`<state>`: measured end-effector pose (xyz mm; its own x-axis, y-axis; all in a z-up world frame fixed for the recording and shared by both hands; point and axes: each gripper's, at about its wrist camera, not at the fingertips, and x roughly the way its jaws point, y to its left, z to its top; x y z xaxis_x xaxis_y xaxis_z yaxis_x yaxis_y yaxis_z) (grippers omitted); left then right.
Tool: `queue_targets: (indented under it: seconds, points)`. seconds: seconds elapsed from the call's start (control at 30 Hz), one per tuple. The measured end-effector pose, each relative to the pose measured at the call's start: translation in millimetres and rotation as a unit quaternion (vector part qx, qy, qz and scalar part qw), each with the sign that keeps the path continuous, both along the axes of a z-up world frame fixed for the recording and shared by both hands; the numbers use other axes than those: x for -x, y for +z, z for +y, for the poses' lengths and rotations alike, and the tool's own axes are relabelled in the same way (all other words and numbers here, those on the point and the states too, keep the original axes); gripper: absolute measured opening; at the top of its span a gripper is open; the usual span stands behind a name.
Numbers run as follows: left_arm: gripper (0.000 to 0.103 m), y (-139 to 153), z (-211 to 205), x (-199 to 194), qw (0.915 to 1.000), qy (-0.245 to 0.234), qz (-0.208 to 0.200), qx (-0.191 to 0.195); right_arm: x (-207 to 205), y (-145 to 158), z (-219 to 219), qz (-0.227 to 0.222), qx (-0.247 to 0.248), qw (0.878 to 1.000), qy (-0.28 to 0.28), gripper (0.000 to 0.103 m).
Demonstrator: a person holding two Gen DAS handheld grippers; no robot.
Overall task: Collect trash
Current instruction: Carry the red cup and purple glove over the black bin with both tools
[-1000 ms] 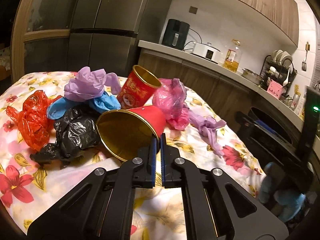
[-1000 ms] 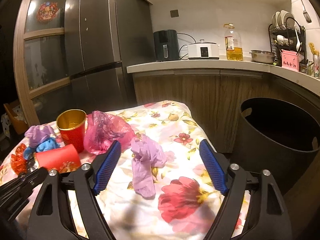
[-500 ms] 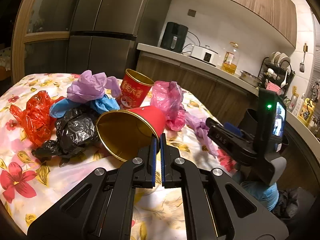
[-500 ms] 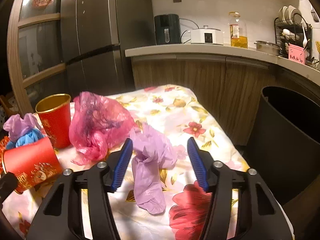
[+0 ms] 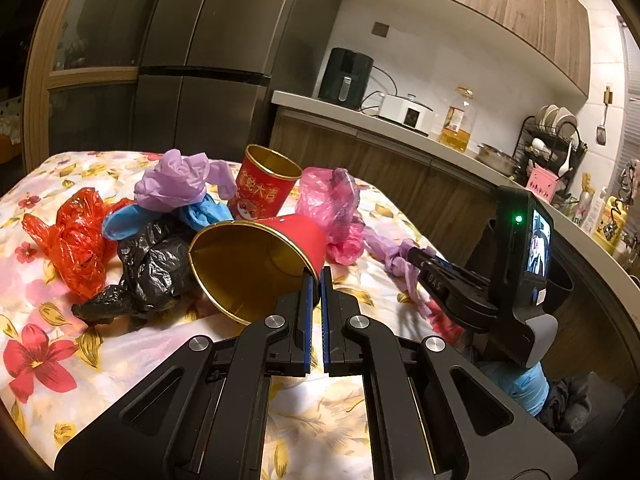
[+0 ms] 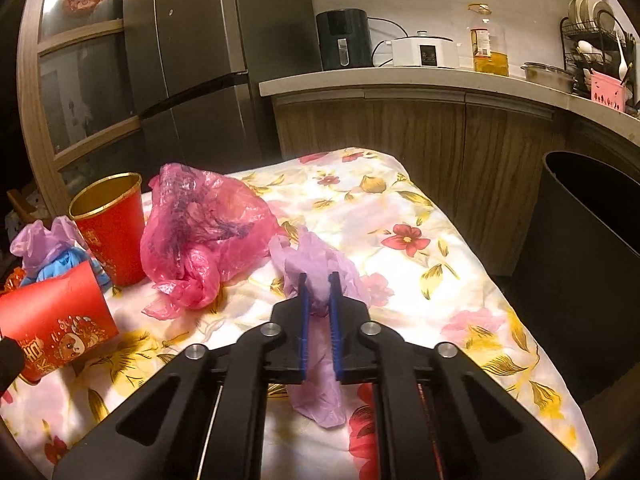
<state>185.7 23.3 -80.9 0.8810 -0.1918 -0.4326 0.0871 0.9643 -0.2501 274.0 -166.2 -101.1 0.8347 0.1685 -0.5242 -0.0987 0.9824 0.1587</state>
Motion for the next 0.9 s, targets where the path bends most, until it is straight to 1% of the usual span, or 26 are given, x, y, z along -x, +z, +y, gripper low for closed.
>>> queue_targets:
  seconds: [0.23,0.63,0.9]
  points:
    - [0.003,9.5,-4.1,11.6,0.9999,0.003,-0.013,-0.006,18.7,18.0,-13.7,-0.025,-0.023,0.999,-0.006,0.004]
    - [0.003,22.5,-28.0,24.1,0.9995,-0.010,-0.026,-0.012,57.7,43.2,-37.0,-0.056,-0.019,0.998,-0.008,0.003]
    - [0.003,36.3,-49.1,28.0,0.9988,-0.023,-0.038,-0.018,82.8,65.0,-52.0,-0.083,-0.025,0.996,-0.005,0.003]
